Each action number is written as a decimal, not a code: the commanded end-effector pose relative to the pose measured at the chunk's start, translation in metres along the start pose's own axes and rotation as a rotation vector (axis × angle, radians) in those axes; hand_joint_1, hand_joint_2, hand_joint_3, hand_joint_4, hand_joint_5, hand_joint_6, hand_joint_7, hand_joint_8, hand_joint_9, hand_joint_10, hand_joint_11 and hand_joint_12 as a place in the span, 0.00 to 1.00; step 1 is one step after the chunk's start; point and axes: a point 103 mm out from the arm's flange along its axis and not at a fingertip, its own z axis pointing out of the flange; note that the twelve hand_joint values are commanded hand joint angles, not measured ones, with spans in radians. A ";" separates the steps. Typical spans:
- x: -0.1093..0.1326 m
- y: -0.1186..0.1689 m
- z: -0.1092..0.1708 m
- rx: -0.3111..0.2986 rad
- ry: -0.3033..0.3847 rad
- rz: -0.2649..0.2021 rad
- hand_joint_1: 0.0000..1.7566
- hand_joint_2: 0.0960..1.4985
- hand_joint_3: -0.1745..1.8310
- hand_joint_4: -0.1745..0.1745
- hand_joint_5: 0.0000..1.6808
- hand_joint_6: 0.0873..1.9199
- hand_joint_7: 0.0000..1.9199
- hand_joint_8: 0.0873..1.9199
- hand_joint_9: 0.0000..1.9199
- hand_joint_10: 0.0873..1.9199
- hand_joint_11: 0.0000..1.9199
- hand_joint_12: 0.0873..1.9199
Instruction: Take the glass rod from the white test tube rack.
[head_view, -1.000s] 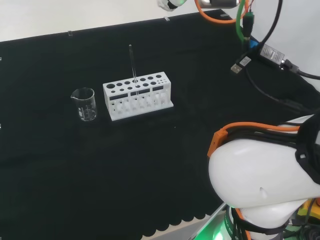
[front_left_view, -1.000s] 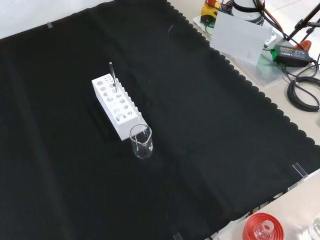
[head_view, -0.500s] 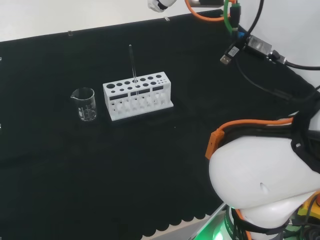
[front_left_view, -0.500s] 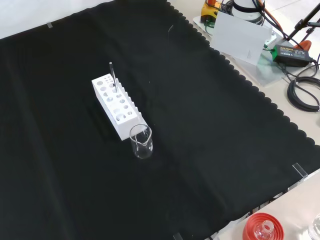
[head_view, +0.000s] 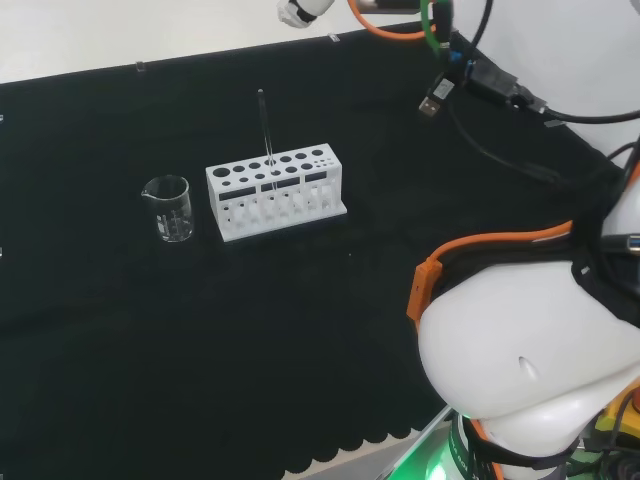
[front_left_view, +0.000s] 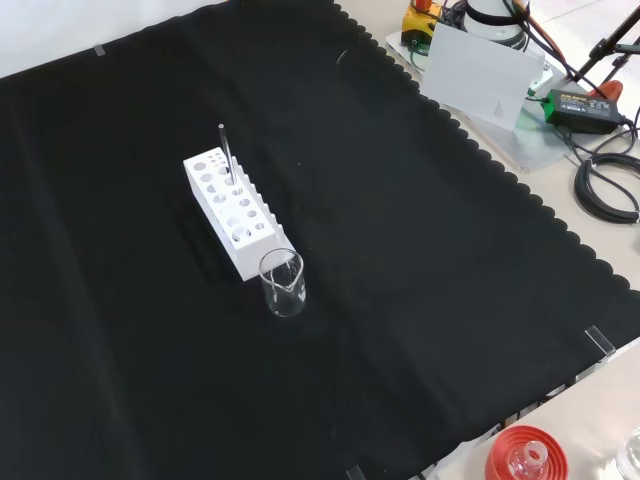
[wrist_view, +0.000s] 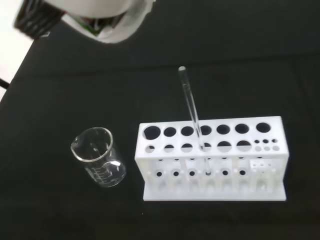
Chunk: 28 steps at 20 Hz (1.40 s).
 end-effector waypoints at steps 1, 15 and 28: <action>0.014 0.022 0.006 0.013 0.010 -0.045 0.51 0.33 0.48 0.40 0.20 0.05 0.11 0.41 0.20 0.45 0.22 0.70; 0.014 0.063 0.027 0.074 0.010 -0.066 0.51 0.33 0.47 0.40 0.21 0.05 0.11 0.41 0.21 0.45 0.22 0.70; 0.012 0.101 0.056 0.138 0.015 -0.085 0.51 0.33 0.47 0.39 0.22 0.06 0.11 0.42 0.21 0.45 0.22 0.70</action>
